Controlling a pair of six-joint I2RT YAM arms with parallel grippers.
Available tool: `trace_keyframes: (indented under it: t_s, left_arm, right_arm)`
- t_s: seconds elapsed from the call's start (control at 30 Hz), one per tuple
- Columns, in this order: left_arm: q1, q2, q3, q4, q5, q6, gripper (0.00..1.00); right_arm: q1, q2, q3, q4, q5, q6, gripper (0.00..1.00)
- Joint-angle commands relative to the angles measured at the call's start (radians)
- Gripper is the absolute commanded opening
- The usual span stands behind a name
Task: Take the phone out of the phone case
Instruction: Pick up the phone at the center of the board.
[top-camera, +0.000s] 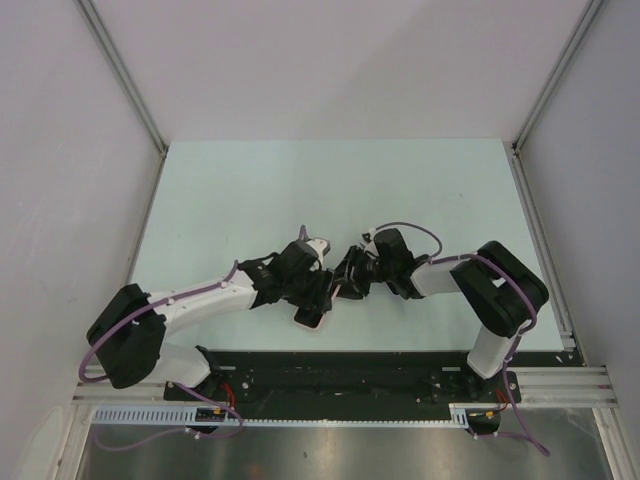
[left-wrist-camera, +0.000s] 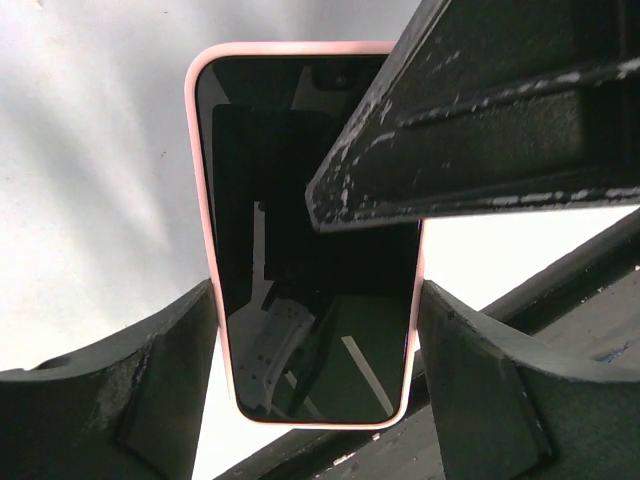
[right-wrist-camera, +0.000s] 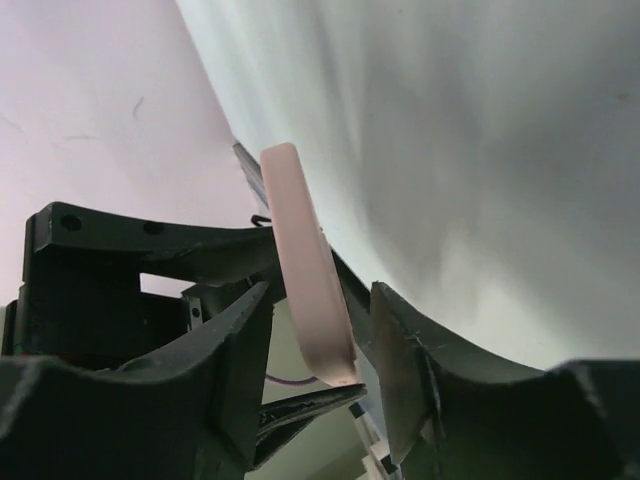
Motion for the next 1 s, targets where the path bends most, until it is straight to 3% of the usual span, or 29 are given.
trace_keyframes:
  t_s: [0.0,0.07,0.17,0.2,0.23,0.3,0.33,0.47,0.63,0.73,0.87,0.97]
  left_arm:
    - [0.016,-0.034,0.036,0.041,0.031,0.017,0.60]
    - [0.017,-0.028,0.046,0.046,0.046,0.017,0.61]
    - [0.017,-0.018,0.065,0.043,0.054,0.025,0.61]
    - [0.017,-0.017,0.068,0.040,0.049,0.031,0.62]
    - [0.017,-0.018,0.079,0.037,0.051,0.034,0.65]
    - [0.023,-0.020,0.100,0.021,0.054,0.048,0.71]
    - [0.025,-0.021,0.124,0.014,0.057,0.054,0.79]
    - [0.055,-0.060,0.172,-0.020,0.095,0.076,0.95]
    - [0.199,-0.185,0.139,0.027,0.268,0.039,0.99]
    - [0.307,-0.234,0.071,0.139,0.458,-0.032,1.00]
    - [0.378,-0.238,0.016,0.286,0.647,-0.166,1.00]
    - [0.381,-0.225,-0.013,0.412,0.736,-0.245,1.00]
  right_arm:
    - [0.025,0.039,-0.001,0.199,-0.063,0.093,0.46]
    - [0.033,0.044,-0.001,0.209,-0.062,0.104,0.42]
    - [0.033,0.041,-0.001,0.220,-0.057,0.108,0.26]
    - [0.031,0.042,-0.001,0.227,-0.055,0.111,0.10]
    - [0.031,0.041,0.000,0.229,-0.055,0.114,0.00]
    - [0.018,0.036,-0.001,0.232,-0.057,0.114,0.00]
    - [0.009,0.032,-0.001,0.230,-0.057,0.111,0.00]
    - [-0.053,-0.011,0.000,0.206,-0.065,0.079,0.00]
    - [-0.191,-0.138,0.011,0.083,-0.084,-0.049,0.00]
    - [-0.244,-0.186,0.042,0.031,-0.143,-0.160,0.00]
    - [-0.262,-0.165,0.082,0.167,-0.360,-0.163,0.00]
    - [-0.255,-0.171,0.095,0.203,-0.410,-0.178,0.00]
